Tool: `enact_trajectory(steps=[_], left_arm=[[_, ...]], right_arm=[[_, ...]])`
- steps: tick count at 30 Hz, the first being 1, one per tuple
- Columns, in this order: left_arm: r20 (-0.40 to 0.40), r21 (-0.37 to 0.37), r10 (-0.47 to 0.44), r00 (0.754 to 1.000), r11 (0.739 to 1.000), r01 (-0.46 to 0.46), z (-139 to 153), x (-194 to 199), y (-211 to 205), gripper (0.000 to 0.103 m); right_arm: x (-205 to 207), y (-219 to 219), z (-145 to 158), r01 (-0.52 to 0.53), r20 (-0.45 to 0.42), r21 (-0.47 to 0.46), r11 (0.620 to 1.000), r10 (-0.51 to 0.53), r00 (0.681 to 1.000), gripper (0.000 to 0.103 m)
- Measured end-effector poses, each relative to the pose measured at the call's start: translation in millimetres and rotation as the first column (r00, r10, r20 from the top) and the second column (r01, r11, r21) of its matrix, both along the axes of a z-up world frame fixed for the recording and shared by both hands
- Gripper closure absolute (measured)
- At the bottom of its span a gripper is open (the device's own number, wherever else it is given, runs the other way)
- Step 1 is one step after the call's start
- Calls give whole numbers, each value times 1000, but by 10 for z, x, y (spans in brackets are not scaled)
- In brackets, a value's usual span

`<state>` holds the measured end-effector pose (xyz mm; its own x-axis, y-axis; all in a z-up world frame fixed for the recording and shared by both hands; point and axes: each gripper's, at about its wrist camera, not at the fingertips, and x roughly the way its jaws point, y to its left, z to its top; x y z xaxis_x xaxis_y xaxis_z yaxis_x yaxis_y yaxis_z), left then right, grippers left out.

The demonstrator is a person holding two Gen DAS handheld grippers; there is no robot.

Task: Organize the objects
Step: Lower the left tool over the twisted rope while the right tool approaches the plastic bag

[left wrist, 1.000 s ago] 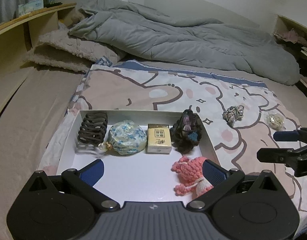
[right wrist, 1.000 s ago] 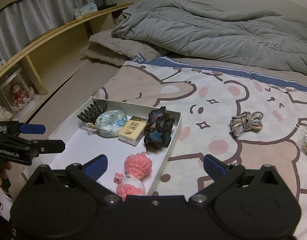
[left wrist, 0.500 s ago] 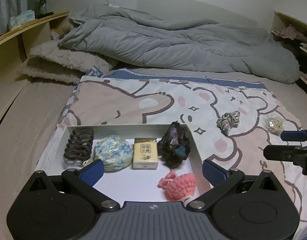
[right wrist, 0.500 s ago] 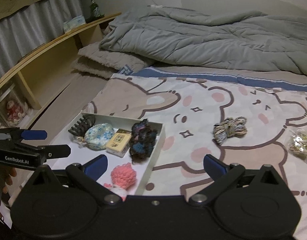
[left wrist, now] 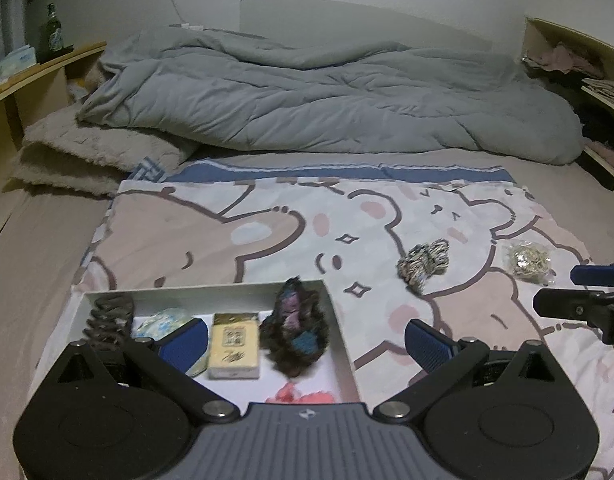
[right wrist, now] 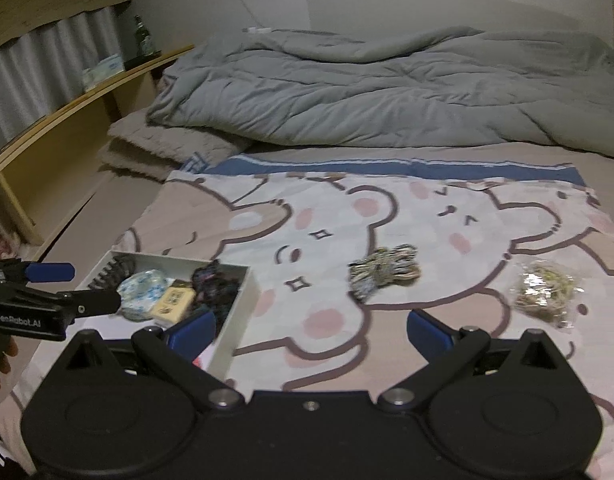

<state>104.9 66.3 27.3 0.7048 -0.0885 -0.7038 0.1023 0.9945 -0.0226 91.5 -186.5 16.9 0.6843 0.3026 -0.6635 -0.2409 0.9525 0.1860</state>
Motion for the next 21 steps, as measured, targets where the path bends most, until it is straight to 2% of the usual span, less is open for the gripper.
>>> enact_trajectory(steps=[21], left_arm=[[23,5,-67,998,998,67,-145,415,-678,0]], right_arm=[[215,-955,-74,214,6,-22,977,-214,977,0]])
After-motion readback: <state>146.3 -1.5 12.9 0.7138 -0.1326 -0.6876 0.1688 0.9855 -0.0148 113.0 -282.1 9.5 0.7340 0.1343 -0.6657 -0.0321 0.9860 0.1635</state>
